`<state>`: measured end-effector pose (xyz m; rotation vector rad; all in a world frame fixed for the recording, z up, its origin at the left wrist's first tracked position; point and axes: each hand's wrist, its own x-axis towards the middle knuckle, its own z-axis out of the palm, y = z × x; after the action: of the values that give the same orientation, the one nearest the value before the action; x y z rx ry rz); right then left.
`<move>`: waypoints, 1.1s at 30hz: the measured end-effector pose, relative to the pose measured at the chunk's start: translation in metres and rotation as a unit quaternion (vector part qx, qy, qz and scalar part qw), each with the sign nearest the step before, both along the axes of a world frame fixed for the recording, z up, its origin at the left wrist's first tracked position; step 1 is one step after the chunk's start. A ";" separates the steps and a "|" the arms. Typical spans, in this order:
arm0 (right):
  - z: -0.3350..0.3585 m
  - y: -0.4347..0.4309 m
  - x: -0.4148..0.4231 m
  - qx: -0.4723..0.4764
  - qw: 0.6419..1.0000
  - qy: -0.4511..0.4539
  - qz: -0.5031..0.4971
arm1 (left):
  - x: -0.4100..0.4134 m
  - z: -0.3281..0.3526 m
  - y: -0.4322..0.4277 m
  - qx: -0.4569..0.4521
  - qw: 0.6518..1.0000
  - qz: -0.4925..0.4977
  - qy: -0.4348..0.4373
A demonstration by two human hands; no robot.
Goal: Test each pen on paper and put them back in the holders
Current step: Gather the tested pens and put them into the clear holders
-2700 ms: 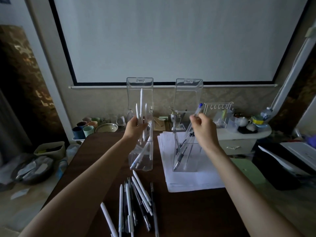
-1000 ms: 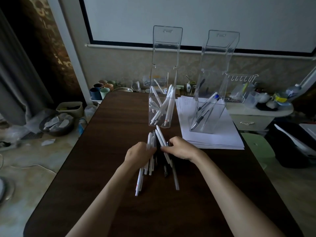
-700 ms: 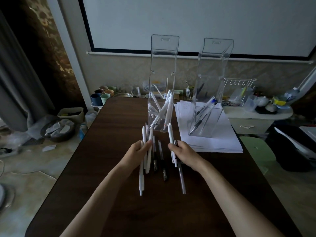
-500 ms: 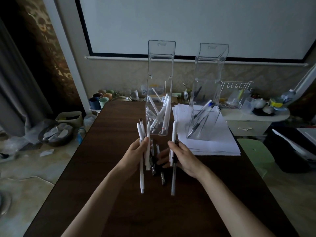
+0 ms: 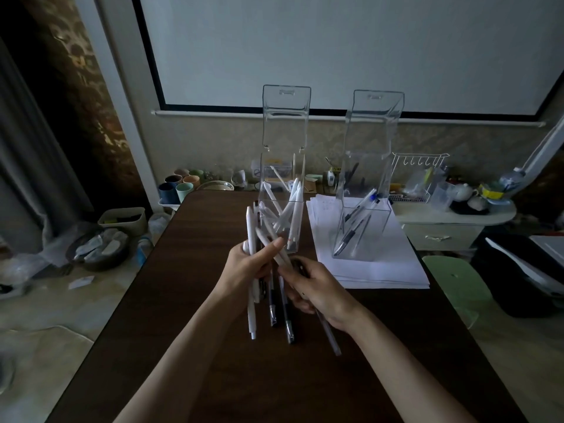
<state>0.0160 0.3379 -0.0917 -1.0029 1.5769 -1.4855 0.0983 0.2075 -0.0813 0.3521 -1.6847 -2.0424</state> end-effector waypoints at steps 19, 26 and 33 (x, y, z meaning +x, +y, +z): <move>0.017 0.018 -0.055 -0.059 0.954 0.101 -0.275 | -0.098 0.100 -0.067 -0.137 0.976 0.161 -0.057; 0.047 0.026 -0.075 -0.120 0.845 0.200 -0.481 | -0.103 0.066 -0.060 -0.177 0.977 0.098 -0.063; 0.098 0.016 -0.136 -0.091 0.759 0.316 -0.562 | -0.086 0.050 -0.036 0.007 0.999 -0.006 0.046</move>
<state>-0.1198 0.3539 0.0067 -0.6446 2.8838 -2.2254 0.0126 0.1710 -0.0311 0.2486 -1.6230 -2.0477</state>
